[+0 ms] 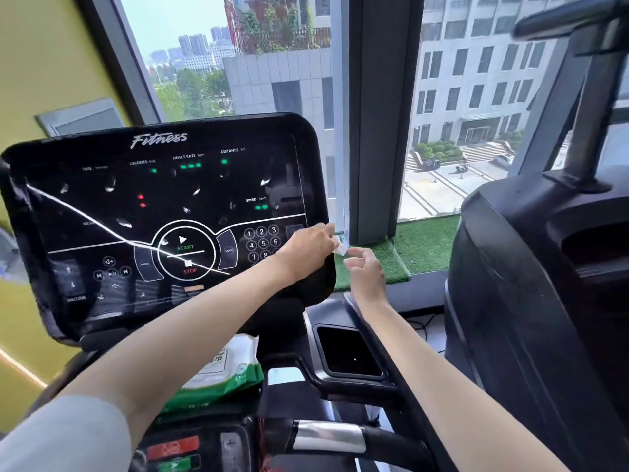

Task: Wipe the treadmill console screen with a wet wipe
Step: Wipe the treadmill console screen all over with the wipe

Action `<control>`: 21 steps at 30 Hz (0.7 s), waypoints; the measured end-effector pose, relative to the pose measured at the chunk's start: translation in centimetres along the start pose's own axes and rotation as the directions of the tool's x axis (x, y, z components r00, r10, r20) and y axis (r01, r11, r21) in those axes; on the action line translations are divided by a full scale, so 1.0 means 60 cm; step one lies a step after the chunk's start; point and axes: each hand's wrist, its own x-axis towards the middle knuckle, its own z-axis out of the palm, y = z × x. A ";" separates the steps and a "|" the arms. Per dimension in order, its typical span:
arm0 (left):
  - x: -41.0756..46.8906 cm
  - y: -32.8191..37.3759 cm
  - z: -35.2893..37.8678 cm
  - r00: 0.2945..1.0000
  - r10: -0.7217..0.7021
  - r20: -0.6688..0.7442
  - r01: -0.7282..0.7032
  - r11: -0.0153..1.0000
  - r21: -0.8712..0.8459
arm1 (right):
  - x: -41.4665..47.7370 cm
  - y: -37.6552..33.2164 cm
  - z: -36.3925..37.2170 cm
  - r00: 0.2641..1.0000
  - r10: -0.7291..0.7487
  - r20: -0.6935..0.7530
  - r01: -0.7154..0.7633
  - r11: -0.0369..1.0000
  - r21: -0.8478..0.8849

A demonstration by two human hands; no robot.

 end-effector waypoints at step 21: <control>0.039 -0.068 -0.050 0.990 -0.063 -0.129 0.069 0.996 0.048 | 0.000 -0.095 0.005 0.985 -0.164 0.047 0.168 0.979 -0.115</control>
